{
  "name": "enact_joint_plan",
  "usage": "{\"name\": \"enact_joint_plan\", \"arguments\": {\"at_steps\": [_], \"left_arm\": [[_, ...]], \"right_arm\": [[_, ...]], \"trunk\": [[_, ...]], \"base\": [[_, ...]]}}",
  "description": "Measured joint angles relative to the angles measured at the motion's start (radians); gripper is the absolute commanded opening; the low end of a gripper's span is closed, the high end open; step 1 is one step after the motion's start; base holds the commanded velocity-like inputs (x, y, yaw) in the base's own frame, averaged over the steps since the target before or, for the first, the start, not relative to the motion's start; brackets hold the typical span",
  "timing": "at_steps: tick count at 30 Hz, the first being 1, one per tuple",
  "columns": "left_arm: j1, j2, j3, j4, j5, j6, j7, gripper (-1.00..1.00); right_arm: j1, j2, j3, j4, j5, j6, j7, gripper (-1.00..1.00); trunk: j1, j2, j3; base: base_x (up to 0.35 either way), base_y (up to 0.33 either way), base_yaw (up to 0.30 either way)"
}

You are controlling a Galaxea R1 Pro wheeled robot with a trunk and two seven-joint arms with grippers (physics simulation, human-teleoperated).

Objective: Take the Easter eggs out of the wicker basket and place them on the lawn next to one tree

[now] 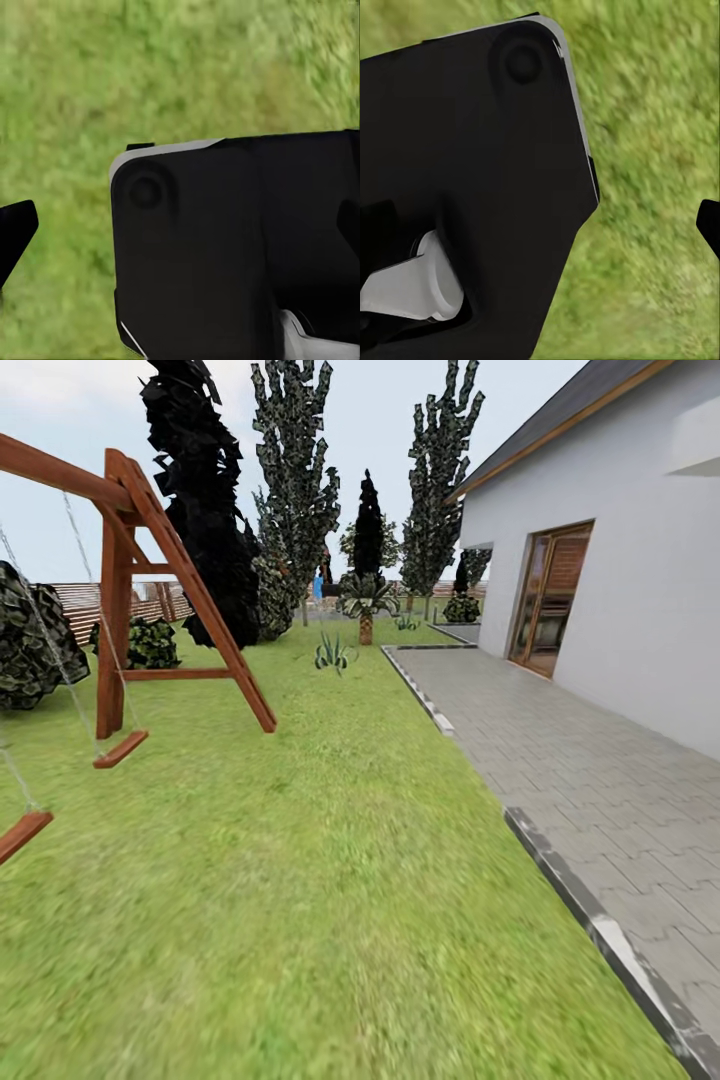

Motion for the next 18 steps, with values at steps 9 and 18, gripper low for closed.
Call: {"name": "enact_joint_plan", "arguments": {"at_steps": [9,18], "left_arm": [[0.0,0.0,0.0,0.0,0.0,0.0,0.0,1.0],[0.0,0.0,0.0,0.0,0.0,0.0,0.0,1.0]], "right_arm": [[0.0,0.0,0.0,0.0,0.0,0.0,-0.001,1.0],[0.0,0.0,0.0,-0.001,0.0,0.0,-0.001,1.0]], "trunk": [[0.0,0.0,0.0],[0.0,0.0,0.0]], "base": [[0.265,0.0,0.001],[0.269,0.0,0.0]]}}
